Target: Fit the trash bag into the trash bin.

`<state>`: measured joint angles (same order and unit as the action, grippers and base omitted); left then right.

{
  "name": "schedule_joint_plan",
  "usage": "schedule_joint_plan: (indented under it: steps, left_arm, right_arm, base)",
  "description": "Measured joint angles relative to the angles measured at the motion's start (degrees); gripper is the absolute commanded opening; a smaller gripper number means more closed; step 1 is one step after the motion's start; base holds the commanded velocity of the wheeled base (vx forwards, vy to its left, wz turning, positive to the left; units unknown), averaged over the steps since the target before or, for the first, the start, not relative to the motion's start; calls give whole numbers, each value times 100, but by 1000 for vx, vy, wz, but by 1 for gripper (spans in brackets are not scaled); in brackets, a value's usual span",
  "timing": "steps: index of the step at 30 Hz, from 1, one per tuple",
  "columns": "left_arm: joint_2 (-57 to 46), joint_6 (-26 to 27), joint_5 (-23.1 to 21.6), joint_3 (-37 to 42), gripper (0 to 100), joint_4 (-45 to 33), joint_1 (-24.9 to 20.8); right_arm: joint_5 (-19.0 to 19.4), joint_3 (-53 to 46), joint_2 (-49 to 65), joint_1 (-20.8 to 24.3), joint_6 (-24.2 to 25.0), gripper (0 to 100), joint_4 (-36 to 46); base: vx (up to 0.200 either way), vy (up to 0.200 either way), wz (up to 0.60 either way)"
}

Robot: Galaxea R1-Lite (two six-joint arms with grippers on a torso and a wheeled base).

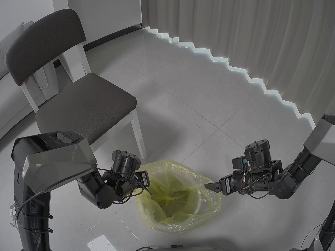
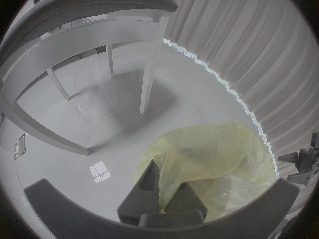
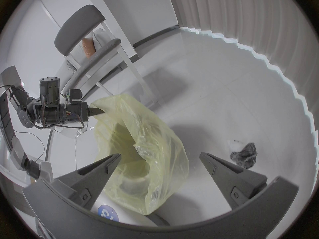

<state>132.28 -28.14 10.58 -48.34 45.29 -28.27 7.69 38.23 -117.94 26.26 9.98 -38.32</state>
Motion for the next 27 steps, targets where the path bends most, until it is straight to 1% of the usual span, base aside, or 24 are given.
schedule_joint_plan:
  steps: [11,20,21,27]
  left_arm:
    - [22,173,1,-255,0,-2,88]
    - [-22,180,4,-293,0,4,77]
    - [-20,180,4,-293,100,4,74]
    - [29,176,-2,-205,100,110,85]
  right_arm:
    - [-44,733,-540,318,-139,100,-5]
    - [-41,1135,-1075,382,-343,100,-9]
    - [-39,1176,-1113,384,-345,100,-11]
    - [-41,1292,-1257,384,-350,100,0]
  base:
    - [0,0,0]
    - [0,0,0]
    - [0,0,0]
    - [0,0,0]
